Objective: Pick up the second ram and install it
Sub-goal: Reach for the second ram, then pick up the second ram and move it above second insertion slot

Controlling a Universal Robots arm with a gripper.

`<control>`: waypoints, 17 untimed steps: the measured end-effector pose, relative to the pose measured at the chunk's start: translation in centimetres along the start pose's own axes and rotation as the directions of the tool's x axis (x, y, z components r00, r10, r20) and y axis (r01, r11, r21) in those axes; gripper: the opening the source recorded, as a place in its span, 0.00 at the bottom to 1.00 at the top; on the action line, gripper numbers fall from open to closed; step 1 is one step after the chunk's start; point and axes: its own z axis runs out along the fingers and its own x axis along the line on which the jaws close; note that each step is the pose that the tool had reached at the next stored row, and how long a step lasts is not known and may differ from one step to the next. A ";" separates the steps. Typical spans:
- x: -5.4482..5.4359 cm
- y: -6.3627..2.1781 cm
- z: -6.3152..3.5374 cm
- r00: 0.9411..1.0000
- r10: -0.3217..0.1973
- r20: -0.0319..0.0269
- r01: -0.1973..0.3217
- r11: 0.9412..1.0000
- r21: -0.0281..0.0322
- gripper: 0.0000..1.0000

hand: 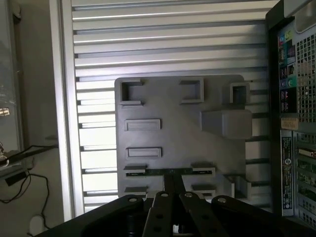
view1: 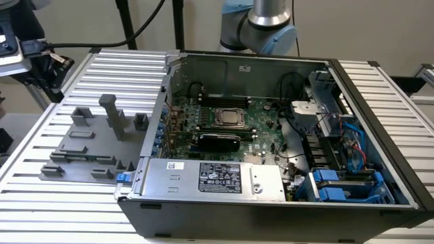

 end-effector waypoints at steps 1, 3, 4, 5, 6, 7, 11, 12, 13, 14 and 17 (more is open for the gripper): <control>0.0 0.00 0.00 1.000 0.000 0.000 0.000 1.000 0.000 0.00; 0.0 0.02 0.03 1.000 -0.010 0.000 0.010 1.000 0.000 0.00; 0.0 0.02 0.06 1.000 -0.021 -0.001 0.021 1.000 0.000 0.00; 0.0 0.02 0.12 0.999 -0.038 -0.002 0.038 0.999 0.000 0.00; 0.0 0.02 0.18 0.998 -0.056 -0.002 0.056 0.998 -0.001 0.00; 0.0 0.01 0.22 0.997 -0.074 -0.003 0.074 0.997 -0.001 0.00; 0.0 0.00 0.45 0.989 -0.147 -0.006 0.147 0.989 -0.002 0.00; 0.0 0.00 0.50 0.986 -0.165 -0.007 0.165 0.986 -0.002 0.00; 0.0 0.00 0.54 0.983 -0.182 -0.007 0.182 0.983 -0.002 0.00; 0.0 0.00 0.60 0.980 -0.200 -0.008 0.200 0.980 -0.003 0.00; 0.0 -0.01 0.75 0.967 -0.253 -0.010 0.253 0.968 -0.004 0.00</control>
